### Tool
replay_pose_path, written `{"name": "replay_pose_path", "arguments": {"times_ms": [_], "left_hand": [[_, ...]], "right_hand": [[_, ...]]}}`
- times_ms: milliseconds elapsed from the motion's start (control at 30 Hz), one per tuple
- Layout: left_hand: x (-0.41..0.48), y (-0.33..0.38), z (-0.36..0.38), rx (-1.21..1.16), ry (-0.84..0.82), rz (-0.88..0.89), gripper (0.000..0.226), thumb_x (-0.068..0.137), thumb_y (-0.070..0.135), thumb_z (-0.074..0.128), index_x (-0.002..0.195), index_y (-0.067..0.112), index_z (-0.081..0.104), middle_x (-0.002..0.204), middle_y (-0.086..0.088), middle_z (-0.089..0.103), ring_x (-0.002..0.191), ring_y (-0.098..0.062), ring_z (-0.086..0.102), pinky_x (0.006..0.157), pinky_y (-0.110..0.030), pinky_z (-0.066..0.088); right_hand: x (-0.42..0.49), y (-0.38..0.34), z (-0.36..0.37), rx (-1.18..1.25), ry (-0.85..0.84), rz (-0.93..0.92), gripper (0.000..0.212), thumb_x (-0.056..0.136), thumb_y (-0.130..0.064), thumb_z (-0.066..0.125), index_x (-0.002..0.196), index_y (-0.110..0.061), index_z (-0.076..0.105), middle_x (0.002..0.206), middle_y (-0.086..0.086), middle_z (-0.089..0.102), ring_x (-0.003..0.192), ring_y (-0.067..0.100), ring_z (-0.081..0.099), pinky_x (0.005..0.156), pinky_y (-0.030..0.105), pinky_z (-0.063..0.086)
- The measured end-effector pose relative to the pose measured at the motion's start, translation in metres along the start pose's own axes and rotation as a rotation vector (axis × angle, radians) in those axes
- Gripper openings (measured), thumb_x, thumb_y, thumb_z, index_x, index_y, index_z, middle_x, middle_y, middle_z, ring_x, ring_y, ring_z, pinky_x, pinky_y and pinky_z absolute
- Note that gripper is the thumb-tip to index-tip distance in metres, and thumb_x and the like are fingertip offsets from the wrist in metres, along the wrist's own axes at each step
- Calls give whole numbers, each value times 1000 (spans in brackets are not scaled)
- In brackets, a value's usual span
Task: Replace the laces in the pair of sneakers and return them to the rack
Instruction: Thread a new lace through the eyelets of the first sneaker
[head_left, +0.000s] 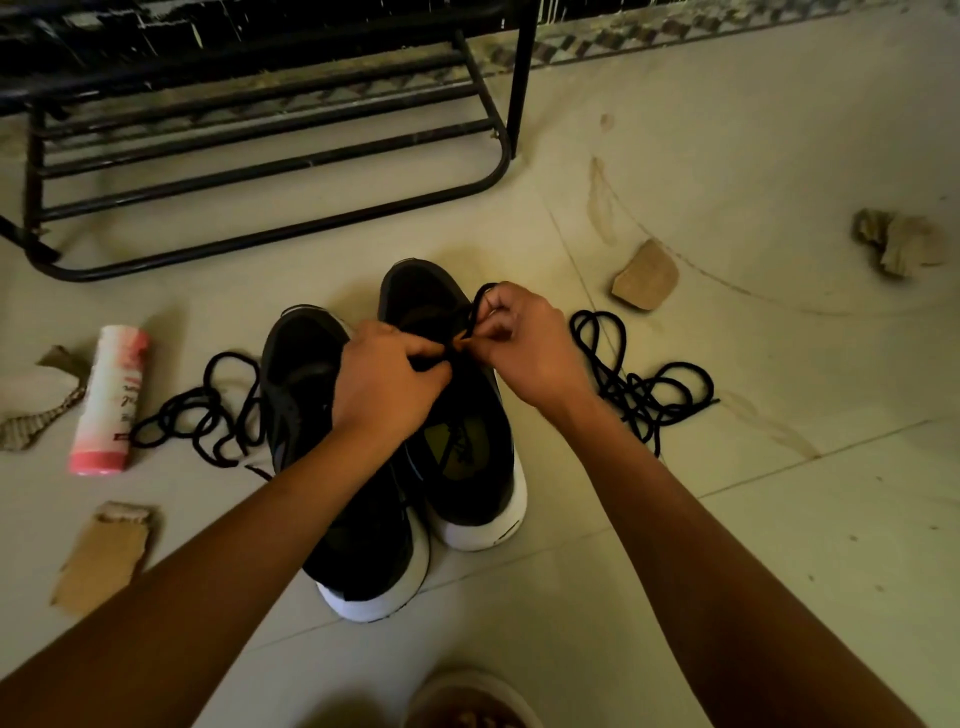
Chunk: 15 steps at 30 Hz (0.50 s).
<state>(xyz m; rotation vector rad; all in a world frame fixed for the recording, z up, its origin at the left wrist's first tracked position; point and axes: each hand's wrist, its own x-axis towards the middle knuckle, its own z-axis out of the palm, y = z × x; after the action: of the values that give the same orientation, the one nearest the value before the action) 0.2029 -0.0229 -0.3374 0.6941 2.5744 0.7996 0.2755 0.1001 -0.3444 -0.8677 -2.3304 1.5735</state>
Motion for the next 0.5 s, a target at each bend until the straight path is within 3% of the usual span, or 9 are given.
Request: {"name": "replay_pose_path", "arguments": {"times_ms": [167,267,333,400,500], "left_hand": [[-5,3,13,-123,112,-88,20,85,23,64,104,20,71,119,-6,52,114,-21,50,85,-18,34],[-6,4,12,-115,117,-63,16,86,22,64,100,19,71,116,-4,51,113,-21,50,83,-18,34],[-7,4,9,-118,131,-42,12,85,21,64,94,20,71,108,1,49,106,-17,53,75,-11,33],[-9,4,7,-132,152,-30,6,84,20,64,88,22,68,104,6,46,99,-15,55,70,-10,32],[-13,3,6,-166,208,0,8,86,19,63,82,25,62,105,9,46,98,-12,55,68,-6,32]], "right_hand": [[-1,4,-2,43,-25,12,14,78,2,66,86,-8,59,77,7,73,75,15,67,78,40,55],[-7,7,-2,86,-59,44,21,82,2,61,100,-9,61,93,5,73,90,12,67,84,32,54],[-19,7,-2,197,-95,68,33,85,1,60,116,-11,58,107,5,70,99,10,64,87,23,51],[-33,12,-1,349,-147,77,50,84,3,62,131,-10,49,121,5,63,111,11,59,94,22,48],[-47,24,4,207,-160,15,72,77,1,69,140,-14,40,132,-1,54,122,6,49,99,17,42]]}}
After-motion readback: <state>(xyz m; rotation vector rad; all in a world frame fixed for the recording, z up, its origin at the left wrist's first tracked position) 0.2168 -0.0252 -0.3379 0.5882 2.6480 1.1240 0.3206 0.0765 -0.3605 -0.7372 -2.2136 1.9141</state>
